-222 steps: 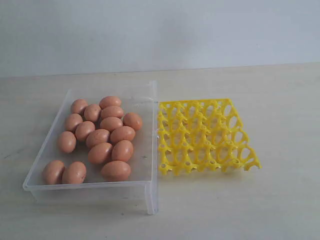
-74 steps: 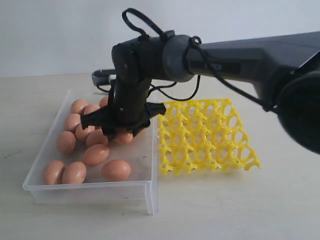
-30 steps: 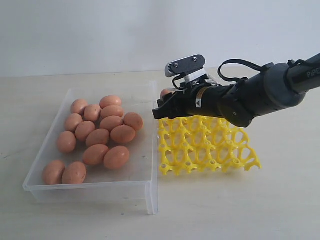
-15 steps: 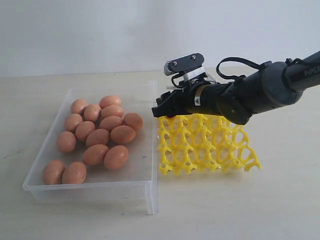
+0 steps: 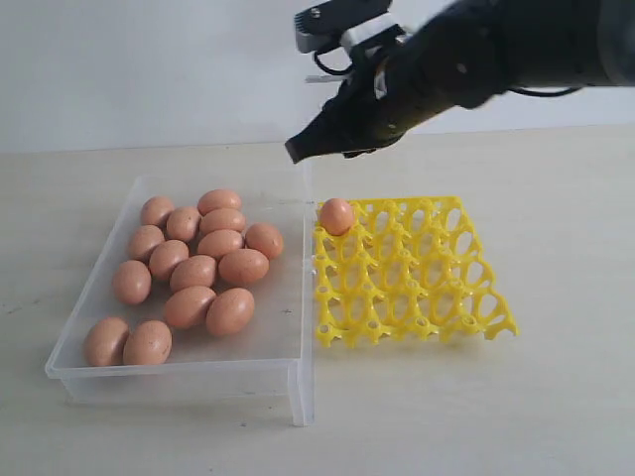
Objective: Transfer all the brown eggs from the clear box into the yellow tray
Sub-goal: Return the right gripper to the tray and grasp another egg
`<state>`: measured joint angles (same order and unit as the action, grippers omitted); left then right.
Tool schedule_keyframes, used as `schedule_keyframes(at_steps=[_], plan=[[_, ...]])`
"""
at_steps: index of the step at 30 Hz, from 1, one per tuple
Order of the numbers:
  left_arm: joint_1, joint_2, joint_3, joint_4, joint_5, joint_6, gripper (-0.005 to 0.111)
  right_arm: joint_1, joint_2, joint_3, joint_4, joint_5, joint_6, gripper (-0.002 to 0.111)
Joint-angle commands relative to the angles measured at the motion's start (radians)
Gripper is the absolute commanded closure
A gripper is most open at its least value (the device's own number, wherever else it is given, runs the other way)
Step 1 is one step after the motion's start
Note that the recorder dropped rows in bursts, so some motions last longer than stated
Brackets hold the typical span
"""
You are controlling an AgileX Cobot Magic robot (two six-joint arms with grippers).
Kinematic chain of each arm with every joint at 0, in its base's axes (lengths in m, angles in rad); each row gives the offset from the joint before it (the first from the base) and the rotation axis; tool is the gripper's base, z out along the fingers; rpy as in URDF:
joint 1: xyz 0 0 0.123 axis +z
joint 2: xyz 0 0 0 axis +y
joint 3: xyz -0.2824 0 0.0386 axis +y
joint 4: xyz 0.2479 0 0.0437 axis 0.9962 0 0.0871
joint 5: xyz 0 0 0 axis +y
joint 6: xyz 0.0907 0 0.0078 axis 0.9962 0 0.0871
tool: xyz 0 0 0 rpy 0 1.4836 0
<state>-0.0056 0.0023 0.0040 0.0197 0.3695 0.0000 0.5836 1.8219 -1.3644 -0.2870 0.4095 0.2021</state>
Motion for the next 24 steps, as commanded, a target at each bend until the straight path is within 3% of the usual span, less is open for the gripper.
schedule_keyframes(at_steps=[1,4,5,6,9,16,24], plan=[[-0.005,-0.002,-0.004,-0.004,-0.008,0.000,0.107,0.082,0.059,-0.167,0.309,0.349,-0.165,0.084],[-0.005,-0.002,-0.004,-0.004,-0.008,0.000,0.107,0.116,0.123,-0.242,0.470,0.440,-0.099,0.077],[-0.005,-0.002,-0.004,-0.004,-0.008,0.000,0.107,0.128,0.144,-0.261,0.497,0.454,-0.065,0.071],[-0.005,-0.002,-0.004,-0.004,-0.008,0.000,0.107,0.142,0.185,-0.284,0.523,0.465,0.016,0.057],[-0.005,-0.002,-0.004,-0.004,-0.008,0.000,0.107,0.150,0.233,-0.301,0.523,0.472,0.145,0.047],[-0.005,-0.002,-0.004,-0.004,-0.008,0.000,0.107,0.150,0.311,-0.309,0.515,0.449,0.326,0.047],[-0.005,-0.002,-0.004,-0.004,-0.008,0.000,0.107,0.150,0.384,-0.309,0.519,0.395,0.345,0.047]])
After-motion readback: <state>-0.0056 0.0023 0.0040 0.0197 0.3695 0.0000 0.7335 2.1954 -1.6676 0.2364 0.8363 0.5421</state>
